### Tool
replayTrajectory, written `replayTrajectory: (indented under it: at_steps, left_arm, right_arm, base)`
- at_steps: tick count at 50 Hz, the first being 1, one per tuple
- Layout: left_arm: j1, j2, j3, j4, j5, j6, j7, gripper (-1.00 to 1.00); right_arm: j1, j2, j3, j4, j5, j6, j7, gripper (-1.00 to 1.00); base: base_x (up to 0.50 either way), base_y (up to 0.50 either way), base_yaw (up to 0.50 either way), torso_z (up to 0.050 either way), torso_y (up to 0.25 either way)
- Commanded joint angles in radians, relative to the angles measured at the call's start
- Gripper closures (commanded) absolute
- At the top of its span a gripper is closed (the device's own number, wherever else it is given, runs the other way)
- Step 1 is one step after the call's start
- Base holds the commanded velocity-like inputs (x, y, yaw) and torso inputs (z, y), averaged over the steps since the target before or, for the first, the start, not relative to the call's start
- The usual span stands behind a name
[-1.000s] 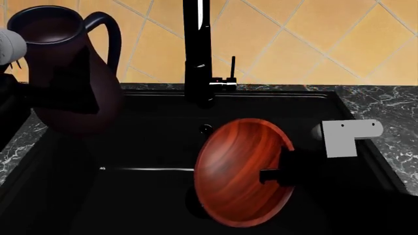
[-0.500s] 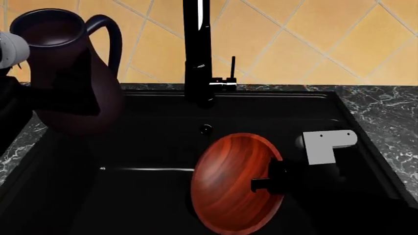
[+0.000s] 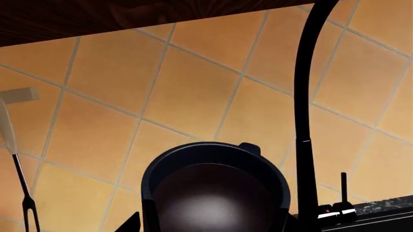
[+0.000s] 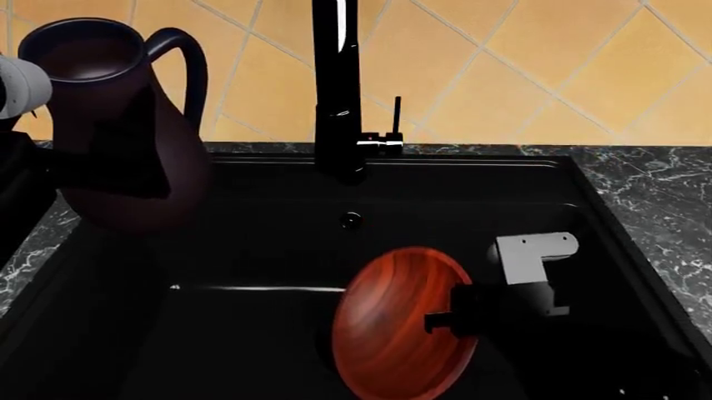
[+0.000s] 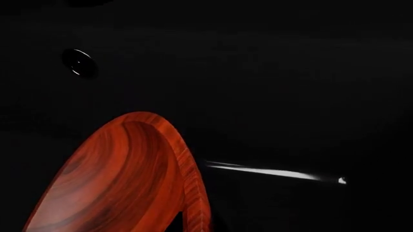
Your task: Pick the bowl and pitcher and place them in the sink. Then turn on the water.
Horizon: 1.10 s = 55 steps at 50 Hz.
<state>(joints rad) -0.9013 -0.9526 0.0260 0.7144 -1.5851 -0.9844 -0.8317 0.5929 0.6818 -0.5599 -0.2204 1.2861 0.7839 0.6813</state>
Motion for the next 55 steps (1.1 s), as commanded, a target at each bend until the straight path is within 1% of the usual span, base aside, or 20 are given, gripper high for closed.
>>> replayTrajectory:
  at_steps: [1, 10, 21, 22, 30, 39, 48, 55]
  left_arm:
    - [-0.025, -0.003, -0.026, -0.005, 0.017, 0.015, -0.015, 1.00]
    - [-0.016, -0.002, -0.025, -0.007, 0.030, 0.018, -0.007, 1.00]
    - [-0.006, -0.001, -0.023, -0.005, 0.037, 0.023, -0.004, 1.00]
    - [-0.006, -0.001, -0.023, -0.005, 0.037, 0.023, -0.004, 1.00]
    - [0.003, -0.002, -0.024, -0.005, 0.042, 0.027, -0.002, 1.00]
    - [0.012, 0.000, -0.021, -0.006, 0.052, 0.030, 0.006, 1.00]
    - [0.020, -0.002, -0.021, -0.001, 0.050, 0.033, 0.004, 1.00]
    - [0.048, -0.010, -0.033, 0.008, 0.056, 0.041, 0.010, 1.00]
  right_arm:
    - [-0.076, -0.128, 0.058, 0.102, -0.055, -0.033, -0.071, 1.00]
    - [-0.082, -0.156, 0.036, 0.204, -0.098, -0.063, -0.125, 1.00]
    - [-0.074, -0.174, 0.016, 0.280, -0.121, -0.066, -0.152, 1.00]
    - [-0.072, -0.174, 0.014, 0.281, -0.120, -0.062, -0.152, -1.00]
    - [-0.062, -0.158, 0.019, 0.259, -0.100, -0.038, -0.134, -1.00]
    - [-0.062, -0.105, 0.049, 0.124, -0.057, -0.009, -0.059, -1.00]
    - [-0.045, -0.022, 0.102, -0.132, 0.039, 0.046, 0.087, -1.00]
    - [0.041, 0.069, 0.186, -0.365, 0.226, 0.096, 0.267, -1.00]
  base:
    - [0.00, 0.05, 0.00, 0.000, 0.000]
    - [0.00, 0.05, 0.00, 0.000, 0.000]
    - [0.00, 0.05, 0.00, 0.000, 0.000]
    - [0.00, 0.05, 0.00, 0.000, 0.000]
    - [0.00, 0.05, 0.01, 0.000, 0.000]
    - [0.00, 0.06, 0.01, 0.000, 0.000]
    - [0.00, 0.09, 0.01, 0.000, 0.000]
    - [0.00, 0.17, 0.02, 0.000, 0.000]
